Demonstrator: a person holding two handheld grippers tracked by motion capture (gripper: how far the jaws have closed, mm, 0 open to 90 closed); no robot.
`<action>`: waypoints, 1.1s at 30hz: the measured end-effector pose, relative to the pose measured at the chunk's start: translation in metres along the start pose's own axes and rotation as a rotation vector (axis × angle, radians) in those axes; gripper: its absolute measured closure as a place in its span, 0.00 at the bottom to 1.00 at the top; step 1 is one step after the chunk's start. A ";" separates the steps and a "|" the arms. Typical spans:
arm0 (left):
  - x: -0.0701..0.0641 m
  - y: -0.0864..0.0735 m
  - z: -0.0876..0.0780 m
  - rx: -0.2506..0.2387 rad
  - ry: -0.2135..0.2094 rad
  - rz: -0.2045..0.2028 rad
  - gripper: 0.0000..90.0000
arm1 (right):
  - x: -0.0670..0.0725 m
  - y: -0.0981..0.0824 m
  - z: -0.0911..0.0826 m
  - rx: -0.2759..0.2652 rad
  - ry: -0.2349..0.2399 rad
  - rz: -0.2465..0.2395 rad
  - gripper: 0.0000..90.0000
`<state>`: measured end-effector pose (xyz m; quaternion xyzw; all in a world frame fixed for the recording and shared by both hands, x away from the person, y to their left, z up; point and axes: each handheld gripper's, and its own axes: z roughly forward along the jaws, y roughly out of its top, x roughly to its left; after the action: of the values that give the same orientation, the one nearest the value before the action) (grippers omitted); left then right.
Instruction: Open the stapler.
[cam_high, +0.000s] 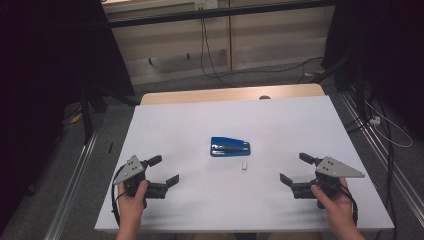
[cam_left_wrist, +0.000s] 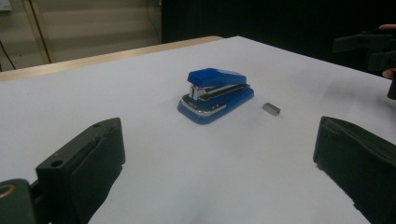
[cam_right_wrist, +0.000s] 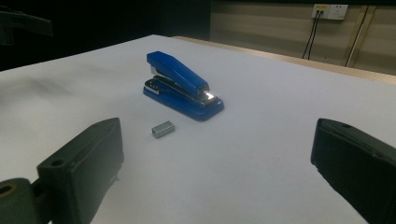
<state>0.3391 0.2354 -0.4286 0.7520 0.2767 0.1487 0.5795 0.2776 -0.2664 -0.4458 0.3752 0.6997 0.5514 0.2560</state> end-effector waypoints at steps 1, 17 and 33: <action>0.000 0.000 0.001 0.001 -0.003 -0.001 0.02 | 0.000 0.000 0.000 0.001 0.000 -0.001 0.02; 0.002 0.006 0.024 -0.010 -0.011 -0.039 0.03 | -0.004 0.000 0.001 0.012 -0.020 -0.008 0.03; -0.003 0.013 0.047 0.002 -0.004 -0.046 0.03 | -0.002 0.022 0.040 0.006 -0.016 -0.036 0.04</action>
<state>0.3661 0.1943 -0.4290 0.7464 0.2930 0.1333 0.5825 0.3145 -0.2426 -0.4355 0.3677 0.7059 0.5417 0.2704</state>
